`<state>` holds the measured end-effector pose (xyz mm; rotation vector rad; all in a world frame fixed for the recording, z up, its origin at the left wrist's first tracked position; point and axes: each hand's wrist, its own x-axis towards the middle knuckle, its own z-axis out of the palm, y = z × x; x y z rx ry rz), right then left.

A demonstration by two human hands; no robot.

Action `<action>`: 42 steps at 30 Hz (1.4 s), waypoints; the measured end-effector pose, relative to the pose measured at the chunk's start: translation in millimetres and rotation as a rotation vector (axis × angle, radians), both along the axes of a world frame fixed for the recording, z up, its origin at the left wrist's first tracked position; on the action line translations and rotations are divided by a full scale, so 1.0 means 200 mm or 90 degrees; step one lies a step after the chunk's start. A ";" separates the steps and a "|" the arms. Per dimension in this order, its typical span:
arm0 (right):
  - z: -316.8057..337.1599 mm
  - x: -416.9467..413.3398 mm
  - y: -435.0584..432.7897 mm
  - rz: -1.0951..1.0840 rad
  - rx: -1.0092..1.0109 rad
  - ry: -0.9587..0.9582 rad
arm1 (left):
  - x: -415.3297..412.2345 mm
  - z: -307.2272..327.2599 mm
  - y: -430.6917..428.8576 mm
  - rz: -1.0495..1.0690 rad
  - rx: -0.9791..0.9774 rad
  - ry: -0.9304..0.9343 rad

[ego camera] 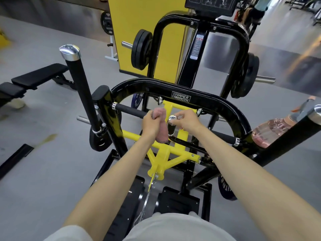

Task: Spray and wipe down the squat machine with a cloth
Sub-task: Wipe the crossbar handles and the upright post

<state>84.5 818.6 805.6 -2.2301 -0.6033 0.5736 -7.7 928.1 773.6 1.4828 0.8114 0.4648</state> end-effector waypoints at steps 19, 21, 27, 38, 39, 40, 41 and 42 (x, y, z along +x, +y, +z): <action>-0.03 0.01 0.01 0.029 -0.021 -0.029 | 0.15 -0.38 0.00 -0.125 0.167 0.123; -0.03 0.01 0.01 0.036 -0.034 -0.023 | 0.17 -0.41 0.02 -0.140 0.172 0.161; -0.02 0.00 0.00 0.036 -0.042 -0.023 | 0.19 -0.48 0.07 -0.102 0.060 0.278; -0.03 0.00 0.01 0.030 -0.046 -0.028 | 0.23 -0.28 0.08 -0.061 -0.108 0.181; -0.03 0.00 0.01 0.028 -0.041 -0.026 | 0.21 -0.22 0.07 -0.067 -0.108 0.161; -0.04 0.00 0.01 0.027 -0.038 -0.025 | 0.19 -0.16 0.06 -0.076 -0.115 0.137; -0.04 0.00 0.01 0.027 -0.036 -0.027 | 0.18 -0.11 0.06 -0.083 -0.120 0.116; -0.03 0.00 0.01 0.029 -0.035 -0.028 | 0.17 -0.06 0.06 -0.090 -0.121 0.098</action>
